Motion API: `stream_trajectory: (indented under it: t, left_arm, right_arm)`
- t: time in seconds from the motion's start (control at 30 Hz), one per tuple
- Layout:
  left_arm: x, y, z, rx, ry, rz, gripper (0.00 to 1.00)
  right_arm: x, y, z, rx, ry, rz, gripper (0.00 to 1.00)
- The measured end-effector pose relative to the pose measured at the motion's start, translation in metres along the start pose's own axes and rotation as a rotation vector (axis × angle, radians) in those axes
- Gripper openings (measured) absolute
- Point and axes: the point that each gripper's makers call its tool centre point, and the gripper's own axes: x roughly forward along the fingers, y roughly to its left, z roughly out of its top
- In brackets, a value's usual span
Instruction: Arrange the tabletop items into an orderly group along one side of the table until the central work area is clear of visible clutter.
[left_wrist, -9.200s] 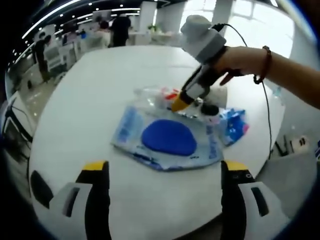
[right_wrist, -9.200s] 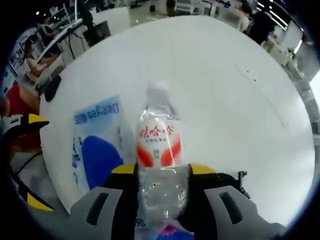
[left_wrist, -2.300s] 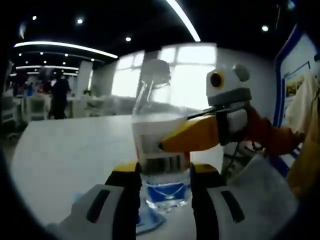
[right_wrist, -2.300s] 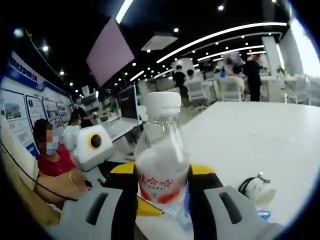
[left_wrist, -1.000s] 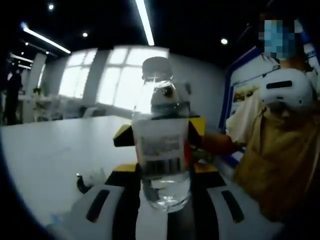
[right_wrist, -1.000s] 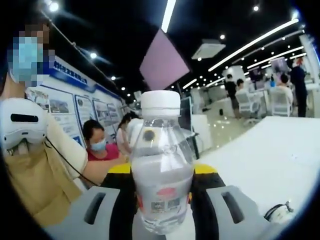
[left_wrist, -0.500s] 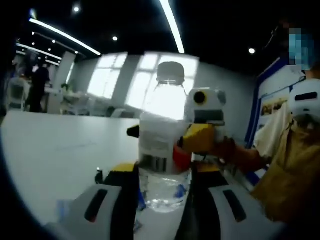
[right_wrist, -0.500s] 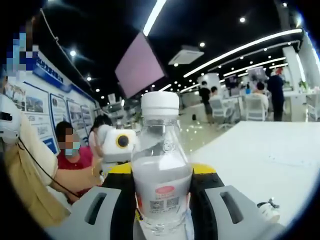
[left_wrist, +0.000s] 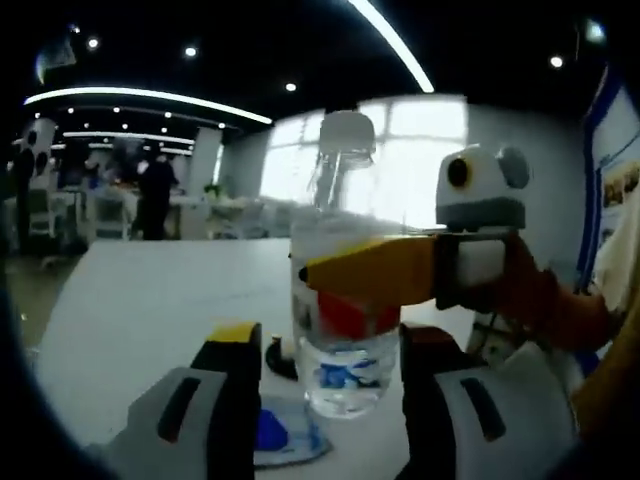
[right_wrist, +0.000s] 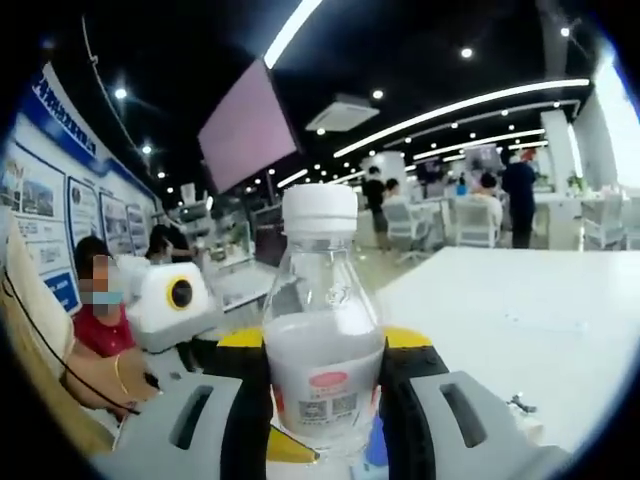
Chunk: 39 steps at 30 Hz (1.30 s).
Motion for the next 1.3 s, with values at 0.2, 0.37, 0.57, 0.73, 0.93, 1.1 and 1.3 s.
stream_trajectory:
  t: [0.2,0.37,0.57,0.73,0.93,1.1,1.3]
  left_arm:
    - [0.001,-0.004,-0.002,0.081,0.03,0.086,0.5]
    - [0.0,-0.001,0.001,0.124,0.013,0.164,0.47]
    - [-0.001,0.0,0.005,0.099,-0.014,0.193,0.41]
    - [-0.003,0.005,0.003,0.11,0.001,0.232,0.41]
    - [-0.007,0.006,0.005,0.103,-0.023,0.246,0.39]
    - [-0.009,0.008,0.008,0.128,-0.036,0.255,0.38]
    - [-0.01,0.009,0.008,0.11,-0.043,0.251,0.37]
  right_arm:
    - [0.001,0.002,0.001,0.014,-0.01,-0.004,0.4]
    - [0.003,0.002,0.003,0.017,-0.024,-0.018,0.4]
    - [0.006,0.006,0.005,0.023,-0.035,-0.015,0.4]
    - [0.011,0.014,-0.001,-0.036,-0.017,-0.006,0.41]
    - [0.012,0.017,0.001,-0.023,-0.024,0.02,0.42]
    - [0.014,0.019,0.003,-0.01,-0.031,0.033,0.43]
    - [0.015,0.019,0.002,0.009,-0.024,0.027,0.44]
